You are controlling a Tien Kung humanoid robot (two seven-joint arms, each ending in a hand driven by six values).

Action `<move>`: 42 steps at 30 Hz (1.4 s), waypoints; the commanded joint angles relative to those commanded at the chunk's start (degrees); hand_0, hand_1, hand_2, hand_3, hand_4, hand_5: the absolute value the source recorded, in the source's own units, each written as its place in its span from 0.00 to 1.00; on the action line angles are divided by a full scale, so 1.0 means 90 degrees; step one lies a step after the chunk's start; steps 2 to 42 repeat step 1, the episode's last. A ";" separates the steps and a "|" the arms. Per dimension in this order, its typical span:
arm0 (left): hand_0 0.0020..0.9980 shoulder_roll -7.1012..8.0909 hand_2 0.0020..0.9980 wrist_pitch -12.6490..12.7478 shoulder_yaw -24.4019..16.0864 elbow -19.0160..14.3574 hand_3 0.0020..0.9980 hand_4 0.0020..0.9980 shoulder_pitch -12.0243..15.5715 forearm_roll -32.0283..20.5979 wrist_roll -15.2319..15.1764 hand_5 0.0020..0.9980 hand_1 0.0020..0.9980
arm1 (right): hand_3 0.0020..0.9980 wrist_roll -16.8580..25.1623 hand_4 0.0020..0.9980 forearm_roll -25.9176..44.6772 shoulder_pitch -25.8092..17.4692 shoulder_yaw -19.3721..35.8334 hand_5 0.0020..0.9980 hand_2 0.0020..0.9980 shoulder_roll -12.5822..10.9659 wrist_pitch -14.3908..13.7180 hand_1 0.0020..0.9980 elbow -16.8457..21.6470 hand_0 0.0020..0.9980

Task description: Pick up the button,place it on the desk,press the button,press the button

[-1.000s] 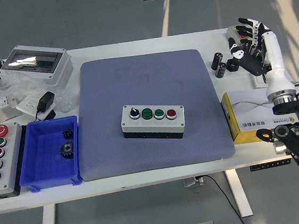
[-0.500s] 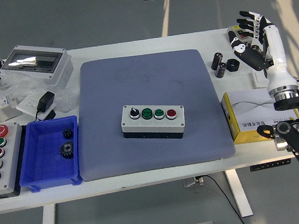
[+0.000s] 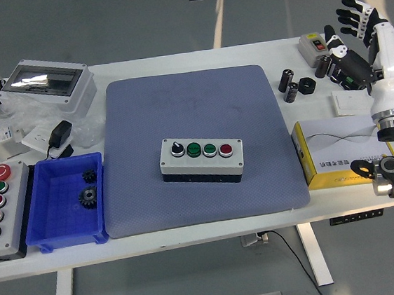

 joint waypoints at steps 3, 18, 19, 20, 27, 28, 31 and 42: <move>0.62 0.0005 0.54 -0.0002 -0.0003 0.0000 0.61 0.59 -0.0005 0.0011 0.0001 0.17 0.58 | 0.77 0.0003 0.70 -0.0002 -0.0040 0.0056 0.31 0.76 -0.0007 0.0001 0.76 0.0031 0.72; 0.62 0.0005 0.54 -0.0002 -0.0003 0.0000 0.61 0.59 -0.0005 0.0011 0.0001 0.17 0.58 | 0.77 0.0003 0.70 -0.0002 -0.0040 0.0056 0.31 0.76 -0.0007 0.0001 0.76 0.0031 0.72; 0.62 0.0005 0.54 -0.0002 -0.0003 0.0000 0.61 0.59 -0.0005 0.0011 0.0001 0.17 0.58 | 0.77 0.0003 0.70 -0.0002 -0.0040 0.0056 0.31 0.76 -0.0007 0.0001 0.76 0.0031 0.72; 0.62 0.0005 0.54 -0.0002 -0.0003 0.0000 0.61 0.59 -0.0005 0.0011 0.0001 0.17 0.58 | 0.77 0.0003 0.70 -0.0002 -0.0040 0.0056 0.31 0.76 -0.0007 0.0001 0.76 0.0031 0.72; 0.62 0.0005 0.54 -0.0002 -0.0003 0.0000 0.61 0.59 -0.0005 0.0011 0.0001 0.17 0.58 | 0.77 0.0003 0.70 -0.0002 -0.0040 0.0056 0.31 0.76 -0.0007 0.0001 0.76 0.0031 0.72; 0.62 0.0005 0.54 -0.0002 -0.0003 0.0000 0.61 0.59 -0.0005 0.0011 0.0001 0.17 0.58 | 0.77 0.0003 0.70 -0.0002 -0.0040 0.0056 0.31 0.76 -0.0007 0.0001 0.76 0.0031 0.72; 0.62 0.0005 0.54 -0.0002 -0.0003 0.0000 0.61 0.59 -0.0005 0.0011 0.0001 0.17 0.58 | 0.77 0.0003 0.70 -0.0002 -0.0040 0.0056 0.31 0.76 -0.0007 0.0001 0.76 0.0031 0.72; 0.62 0.0005 0.54 -0.0002 -0.0003 0.0000 0.61 0.59 -0.0005 0.0011 0.0001 0.17 0.58 | 0.77 0.0003 0.70 -0.0002 -0.0040 0.0056 0.31 0.76 -0.0007 0.0001 0.76 0.0031 0.72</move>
